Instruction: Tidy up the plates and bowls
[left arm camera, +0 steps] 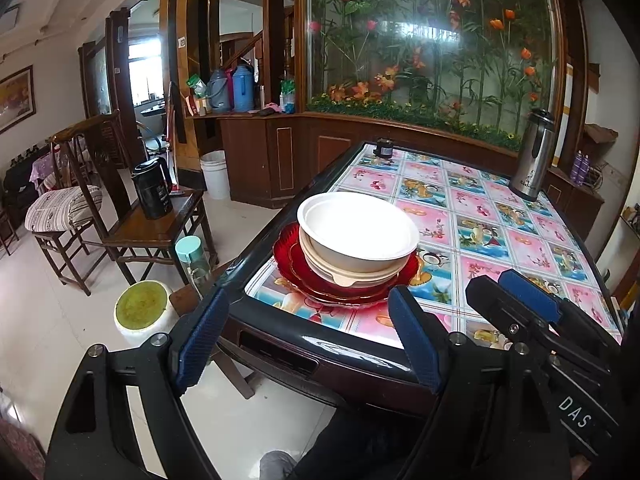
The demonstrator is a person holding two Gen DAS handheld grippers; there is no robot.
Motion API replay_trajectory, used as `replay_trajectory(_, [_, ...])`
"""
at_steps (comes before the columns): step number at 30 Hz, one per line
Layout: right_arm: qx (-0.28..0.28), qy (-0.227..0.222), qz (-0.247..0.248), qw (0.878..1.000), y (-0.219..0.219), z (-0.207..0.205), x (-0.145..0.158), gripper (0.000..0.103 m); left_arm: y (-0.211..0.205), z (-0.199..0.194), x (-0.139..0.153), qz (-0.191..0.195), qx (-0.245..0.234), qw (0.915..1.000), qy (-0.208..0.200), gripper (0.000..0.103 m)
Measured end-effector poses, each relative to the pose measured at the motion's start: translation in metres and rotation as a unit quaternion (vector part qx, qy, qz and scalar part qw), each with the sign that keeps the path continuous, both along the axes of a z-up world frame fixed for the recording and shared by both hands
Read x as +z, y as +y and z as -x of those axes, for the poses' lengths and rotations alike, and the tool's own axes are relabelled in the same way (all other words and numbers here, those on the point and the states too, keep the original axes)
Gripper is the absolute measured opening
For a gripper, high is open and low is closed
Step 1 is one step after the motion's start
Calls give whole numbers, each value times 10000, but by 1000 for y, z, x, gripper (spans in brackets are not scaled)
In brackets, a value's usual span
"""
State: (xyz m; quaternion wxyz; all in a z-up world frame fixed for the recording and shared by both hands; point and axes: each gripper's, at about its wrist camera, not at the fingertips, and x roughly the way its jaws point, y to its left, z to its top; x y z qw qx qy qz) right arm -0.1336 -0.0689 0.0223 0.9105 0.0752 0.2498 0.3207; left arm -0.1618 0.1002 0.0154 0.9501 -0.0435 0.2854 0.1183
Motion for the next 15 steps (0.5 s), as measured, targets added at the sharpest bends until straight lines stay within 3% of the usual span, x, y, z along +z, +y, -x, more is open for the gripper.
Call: replay_trajectory(15, [-77,51,54,9999,8,-5,-1,56,4,-4,-6,70,-52,9999,109,82])
